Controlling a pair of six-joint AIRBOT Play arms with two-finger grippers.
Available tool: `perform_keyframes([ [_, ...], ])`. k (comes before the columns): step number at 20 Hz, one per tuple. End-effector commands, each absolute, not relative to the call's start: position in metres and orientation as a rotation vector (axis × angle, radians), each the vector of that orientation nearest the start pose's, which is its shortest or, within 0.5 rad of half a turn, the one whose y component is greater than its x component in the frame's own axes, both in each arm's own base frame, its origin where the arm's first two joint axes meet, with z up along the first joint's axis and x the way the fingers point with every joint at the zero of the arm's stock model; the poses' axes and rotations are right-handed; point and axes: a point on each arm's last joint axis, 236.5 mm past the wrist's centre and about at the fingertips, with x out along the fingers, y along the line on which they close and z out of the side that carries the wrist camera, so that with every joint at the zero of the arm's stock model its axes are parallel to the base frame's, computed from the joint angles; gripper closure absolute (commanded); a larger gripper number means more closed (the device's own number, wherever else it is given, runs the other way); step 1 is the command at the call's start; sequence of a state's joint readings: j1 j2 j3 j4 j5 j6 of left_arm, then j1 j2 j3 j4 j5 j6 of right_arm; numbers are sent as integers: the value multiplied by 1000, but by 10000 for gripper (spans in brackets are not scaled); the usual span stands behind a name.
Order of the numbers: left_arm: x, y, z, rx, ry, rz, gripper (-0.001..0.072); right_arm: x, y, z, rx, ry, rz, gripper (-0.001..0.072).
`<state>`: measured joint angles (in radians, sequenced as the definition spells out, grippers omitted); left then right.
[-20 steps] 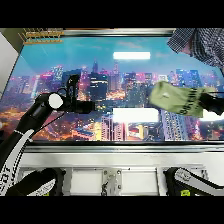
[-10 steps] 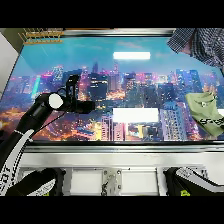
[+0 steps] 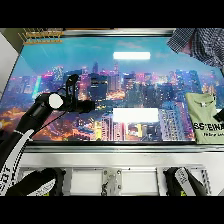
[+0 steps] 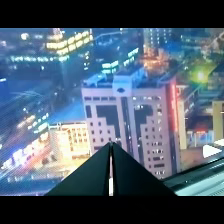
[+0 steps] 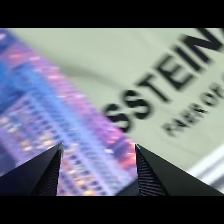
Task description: Fold the clothes and pants, and hang the long-sleeved shirts on hangers.
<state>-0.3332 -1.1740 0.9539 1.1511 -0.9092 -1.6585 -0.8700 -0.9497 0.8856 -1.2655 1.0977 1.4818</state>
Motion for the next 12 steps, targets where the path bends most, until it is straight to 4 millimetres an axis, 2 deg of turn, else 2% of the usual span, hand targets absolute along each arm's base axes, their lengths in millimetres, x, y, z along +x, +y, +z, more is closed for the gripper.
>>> perform_keyframes([
  [1,342,-198,10,-306,1181,-390,700,297,-125,95,509,837,-318,223],
  [2,342,-198,10,-307,1180,-390,700,314,-73,108,453,818,-164,223],
  [6,343,-198,10,-307,1179,-390,700,327,46,110,295,856,175,224],
  [9,343,-198,11,-307,1177,-390,700,325,97,101,234,894,316,224],
  [10,343,-198,11,-308,1177,-390,700,323,109,92,223,925,345,225],
  [11,343,-198,11,-308,1177,-390,700,323,110,90,221,932,348,226],
  [12,343,-198,11,-307,1177,-390,700,324,110,88,222,940,347,626],
])
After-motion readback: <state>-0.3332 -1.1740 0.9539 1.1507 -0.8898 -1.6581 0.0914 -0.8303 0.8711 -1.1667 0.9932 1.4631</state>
